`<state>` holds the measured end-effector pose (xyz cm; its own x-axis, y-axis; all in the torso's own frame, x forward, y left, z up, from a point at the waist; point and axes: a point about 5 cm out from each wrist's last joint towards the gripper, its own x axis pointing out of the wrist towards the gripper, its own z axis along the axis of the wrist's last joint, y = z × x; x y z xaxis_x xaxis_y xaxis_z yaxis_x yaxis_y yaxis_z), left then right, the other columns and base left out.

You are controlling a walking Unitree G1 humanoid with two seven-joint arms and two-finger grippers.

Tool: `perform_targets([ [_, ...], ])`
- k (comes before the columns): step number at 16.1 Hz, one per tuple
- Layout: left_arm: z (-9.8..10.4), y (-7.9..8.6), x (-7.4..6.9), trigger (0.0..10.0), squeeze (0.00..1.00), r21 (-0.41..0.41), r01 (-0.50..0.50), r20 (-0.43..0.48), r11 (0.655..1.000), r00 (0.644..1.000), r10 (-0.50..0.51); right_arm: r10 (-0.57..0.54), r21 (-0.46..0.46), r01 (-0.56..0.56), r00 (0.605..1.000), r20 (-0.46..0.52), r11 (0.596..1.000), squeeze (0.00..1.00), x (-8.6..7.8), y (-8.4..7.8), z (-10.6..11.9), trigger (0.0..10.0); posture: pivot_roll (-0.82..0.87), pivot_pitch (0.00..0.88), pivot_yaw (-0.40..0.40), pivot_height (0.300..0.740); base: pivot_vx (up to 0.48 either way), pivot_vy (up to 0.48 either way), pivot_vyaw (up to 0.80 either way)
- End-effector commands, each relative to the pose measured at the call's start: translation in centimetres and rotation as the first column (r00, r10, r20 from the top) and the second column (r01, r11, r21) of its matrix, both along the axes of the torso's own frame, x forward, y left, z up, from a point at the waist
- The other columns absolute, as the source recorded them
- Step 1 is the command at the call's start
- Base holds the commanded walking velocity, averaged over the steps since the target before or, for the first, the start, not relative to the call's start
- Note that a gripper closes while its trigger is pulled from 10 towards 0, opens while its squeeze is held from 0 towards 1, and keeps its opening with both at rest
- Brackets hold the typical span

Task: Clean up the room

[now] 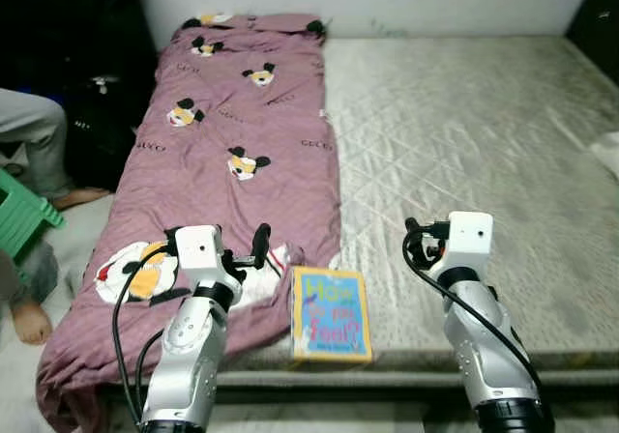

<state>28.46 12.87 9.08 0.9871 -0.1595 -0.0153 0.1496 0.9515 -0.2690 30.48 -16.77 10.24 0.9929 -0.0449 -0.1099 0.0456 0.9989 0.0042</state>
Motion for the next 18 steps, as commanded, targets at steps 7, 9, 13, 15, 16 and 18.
perform_targets([
  [7,-0.2,-0.3,0.0,10.0,0.00,0.001,-0.007,-0.022,1.000,1.000,0.007,-0.015,-0.014,0.015,1.000,0.008,1.000,0.00,-0.1,-0.6,0.1,10.0,-0.05,0.070,0.020,0.740,0.000,0.000,0.00],
  [9,-0.2,-0.3,0.0,10.0,0.00,0.001,-0.010,-0.024,1.000,1.000,0.010,-0.014,-0.012,0.014,1.000,0.010,1.000,0.00,-0.1,-0.6,0.2,10.0,-0.05,0.073,0.021,0.740,0.000,0.000,0.00],
  [13,-1.3,0.5,-0.3,10.0,0.00,0.027,-0.094,-0.116,0.995,0.989,0.097,0.003,-0.016,-0.003,1.000,0.027,1.000,0.00,0.5,-0.2,0.7,10.0,-0.05,0.079,0.031,0.740,0.000,0.000,0.00],
  [15,-1.6,1.4,-1.1,10.0,0.00,0.027,-0.115,-0.135,0.993,0.984,0.117,0.009,-0.020,-0.009,1.000,0.028,1.000,0.00,0.9,-0.3,0.9,10.0,-0.04,0.092,0.028,0.740,0.000,0.000,0.00],
  [16,-1.9,1.9,-1.4,10.0,0.00,0.041,-0.126,-0.145,0.991,0.981,0.131,0.006,-0.014,-0.006,1.000,0.020,1.000,0.00,0.8,-0.5,0.7,10.0,-0.03,0.100,0.024,0.740,0.000,0.000,0.00],
  [18,-2.0,2.4,-1.7,10.0,0.00,0.036,-0.144,-0.151,0.989,0.977,0.148,0.014,-0.015,-0.014,1.000,-0.002,1.000,0.00,0.3,-0.3,0.2,10.0,-0.03,0.121,0.021,0.740,0.000,0.000,0.00],
])
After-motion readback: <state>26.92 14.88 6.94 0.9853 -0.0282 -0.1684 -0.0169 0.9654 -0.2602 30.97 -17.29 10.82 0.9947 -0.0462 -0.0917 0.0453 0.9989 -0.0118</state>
